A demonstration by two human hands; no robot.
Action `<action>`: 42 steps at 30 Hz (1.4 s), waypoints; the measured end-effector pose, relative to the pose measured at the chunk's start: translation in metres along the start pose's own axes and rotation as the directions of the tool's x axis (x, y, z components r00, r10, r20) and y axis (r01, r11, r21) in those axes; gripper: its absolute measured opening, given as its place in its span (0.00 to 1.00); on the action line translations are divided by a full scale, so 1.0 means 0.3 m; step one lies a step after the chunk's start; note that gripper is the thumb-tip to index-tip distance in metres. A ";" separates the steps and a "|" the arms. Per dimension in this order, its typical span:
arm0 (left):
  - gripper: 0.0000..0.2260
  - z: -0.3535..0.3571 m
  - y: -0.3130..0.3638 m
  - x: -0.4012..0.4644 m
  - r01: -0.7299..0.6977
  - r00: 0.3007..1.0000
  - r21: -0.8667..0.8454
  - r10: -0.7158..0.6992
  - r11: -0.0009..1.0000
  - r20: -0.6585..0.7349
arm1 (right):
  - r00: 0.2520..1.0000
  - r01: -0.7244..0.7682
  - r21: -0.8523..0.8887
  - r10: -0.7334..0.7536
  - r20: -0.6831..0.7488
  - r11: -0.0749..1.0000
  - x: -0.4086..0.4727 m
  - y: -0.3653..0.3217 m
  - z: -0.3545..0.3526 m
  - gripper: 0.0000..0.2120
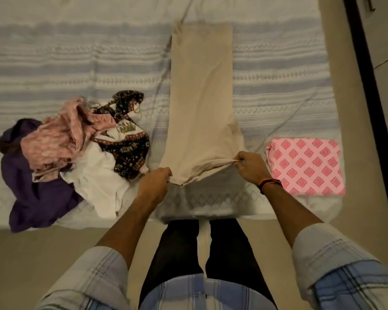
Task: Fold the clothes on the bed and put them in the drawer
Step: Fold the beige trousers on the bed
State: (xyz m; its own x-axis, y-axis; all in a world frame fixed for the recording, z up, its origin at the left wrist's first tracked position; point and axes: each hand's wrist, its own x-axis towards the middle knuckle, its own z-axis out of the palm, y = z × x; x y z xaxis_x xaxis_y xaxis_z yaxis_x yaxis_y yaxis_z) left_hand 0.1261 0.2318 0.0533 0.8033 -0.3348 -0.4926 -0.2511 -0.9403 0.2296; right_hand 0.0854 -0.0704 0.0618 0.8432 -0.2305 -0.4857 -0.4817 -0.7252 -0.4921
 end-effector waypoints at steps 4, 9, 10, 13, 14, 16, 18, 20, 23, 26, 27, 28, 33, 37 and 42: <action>0.13 0.086 -0.029 -0.026 -0.050 0.997 -0.027 0.051 0.998 0.054 | 0.999 -0.030 -0.058 0.032 0.039 0.998 -0.025 0.028 0.070 0.06; 0.12 0.197 -0.042 -0.048 -0.042 0.996 -0.041 0.045 0.998 0.081 | 0.994 -0.075 -0.150 0.086 0.071 0.986 -0.030 0.050 0.176 0.07; 0.12 0.214 -0.043 -0.051 -0.038 0.995 -0.034 0.041 0.999 0.094 | 0.994 -0.078 -0.173 0.091 0.067 0.982 -0.032 0.053 0.192 0.08; 0.12 0.262 -0.050 -0.039 -0.022 0.991 -0.005 0.023 1.000 0.132 | 0.992 -0.092 -0.226 0.107 0.059 0.970 -0.027 0.077 0.241 0.10; 0.12 0.274 -0.052 -0.033 -0.017 0.987 0.015 0.014 1.000 0.163 | 0.990 -0.102 -0.239 0.122 0.069 0.966 -0.028 0.088 0.258 0.11; 0.14 0.280 -0.052 -0.021 -0.027 0.965 0.098 0.000 0.995 0.262 | 0.981 -0.124 -0.264 0.159 0.114 0.956 -0.032 0.106 0.281 0.12; 0.17 0.279 -0.046 -0.010 -0.064 0.936 0.207 -0.013 0.976 0.352 | 0.969 -0.139 -0.256 0.185 0.165 0.957 -0.040 0.117 0.299 0.14; 0.18 0.267 -0.032 0.000 -0.074 0.925 0.260 -0.032 0.963 0.380 | 0.965 -0.151 -0.221 0.193 0.179 0.964 -0.050 0.115 0.309 0.16; 0.18 0.252 0.002 0.029 -0.068 0.932 0.220 -0.017 0.973 0.363 | 0.966 -0.215 -0.158 0.233 0.110 0.964 -0.051 0.101 0.316 0.15; 0.19 0.261 0.038 0.054 -0.105 0.942 0.097 0.068 0.990 0.328 | 0.953 -0.294 -0.068 0.298 0.059 0.954 -0.047 0.099 0.325 0.14; 0.19 0.270 0.051 0.060 -0.126 0.940 0.062 0.099 0.990 0.327 | 0.945 -0.322 -0.015 0.322 0.049 0.947 -0.044 0.104 0.327 0.14; 0.20 0.276 0.063 0.063 -0.143 0.934 0.043 0.120 0.989 0.336 | 0.938 -0.345 0.044 0.343 0.043 0.938 -0.038 0.110 0.328 0.13; 0.18 0.288 0.105 0.074 -0.137 0.915 0.141 0.071 0.980 0.398 | 0.915 -0.403 0.199 0.400 0.057 0.893 -0.016 0.143 0.319 0.11; 0.16 0.260 0.157 0.108 -0.096 0.916 0.162 0.023 0.982 0.402 | 0.909 -0.401 0.274 0.417 0.001 0.874 -0.001 0.165 0.300 0.11; 0.16 0.263 0.265 0.190 -0.061 0.959 -0.066 0.076 0.996 0.272 | 0.833 -0.419 0.413 0.523 -0.180 0.809 0.049 0.207 0.262 0.17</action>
State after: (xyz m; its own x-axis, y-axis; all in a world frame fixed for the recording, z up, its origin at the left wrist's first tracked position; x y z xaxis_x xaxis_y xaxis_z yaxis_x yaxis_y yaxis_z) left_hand 0.1092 0.1332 -0.0227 0.6048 -0.4096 -0.6830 -0.2632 -0.9122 0.3140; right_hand 0.0491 -0.0680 -0.0327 0.4931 -0.6883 -0.5321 -0.8415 -0.2220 -0.4926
